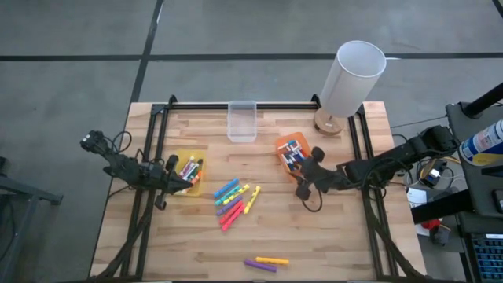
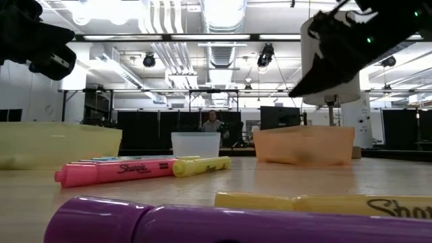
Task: Pick & Place Markers
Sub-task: Put the purple highlighter into the transparent bin
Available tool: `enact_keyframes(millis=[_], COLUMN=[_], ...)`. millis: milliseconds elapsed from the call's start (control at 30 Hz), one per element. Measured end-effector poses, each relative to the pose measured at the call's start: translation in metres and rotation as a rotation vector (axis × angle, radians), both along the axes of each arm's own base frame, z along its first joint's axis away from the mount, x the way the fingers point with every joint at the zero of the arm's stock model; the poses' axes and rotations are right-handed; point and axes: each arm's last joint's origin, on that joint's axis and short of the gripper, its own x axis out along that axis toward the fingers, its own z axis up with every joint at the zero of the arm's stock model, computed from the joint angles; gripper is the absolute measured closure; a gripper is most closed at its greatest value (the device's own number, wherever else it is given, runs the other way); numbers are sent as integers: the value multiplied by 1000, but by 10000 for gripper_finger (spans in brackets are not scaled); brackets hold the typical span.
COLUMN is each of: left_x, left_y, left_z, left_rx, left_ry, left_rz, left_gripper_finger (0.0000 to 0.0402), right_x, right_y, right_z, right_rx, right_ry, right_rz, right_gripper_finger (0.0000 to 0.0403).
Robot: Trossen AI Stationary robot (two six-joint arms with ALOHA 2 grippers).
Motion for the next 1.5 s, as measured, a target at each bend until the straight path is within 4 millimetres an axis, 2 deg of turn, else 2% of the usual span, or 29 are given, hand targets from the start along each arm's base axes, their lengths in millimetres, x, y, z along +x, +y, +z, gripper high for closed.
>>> enact_keyframes(millis=[167, 400, 533, 767, 867, 1100, 1267, 1500], left_x=[0, 0, 0, 0, 0, 0, 0, 1], left_y=[0, 0, 0, 0, 0, 0, 0, 0], left_z=[0, 0, 0, -1, -1, 0, 0, 0], left_rx=[1, 2, 1, 1, 2, 3, 4, 4], left_ry=[1, 3, 2, 2, 3, 4, 5, 5], left_rz=[0, 0, 0, -1, 0, -1, -1, -1], left_gripper_finger=[402, 402, 402, 402, 402, 402, 402, 402], right_x=[10, 29, 39, 72, 88, 130, 161, 198], right_y=[3, 24, 39, 73, 94, 140, 164, 182], right_z=[17, 45, 57, 74, 81, 84, 78, 58], right_rx=[56, 332, 508, 631, 637, 621, 616, 621], right_ry=[-125, -117, -19, 157, 225, 341, 353, 428], right_rz=[12, 551, 686, 663, 679, 701, 711, 649], right_gripper_finger=[193, 193, 193, 193, 193, 193, 193, 193])
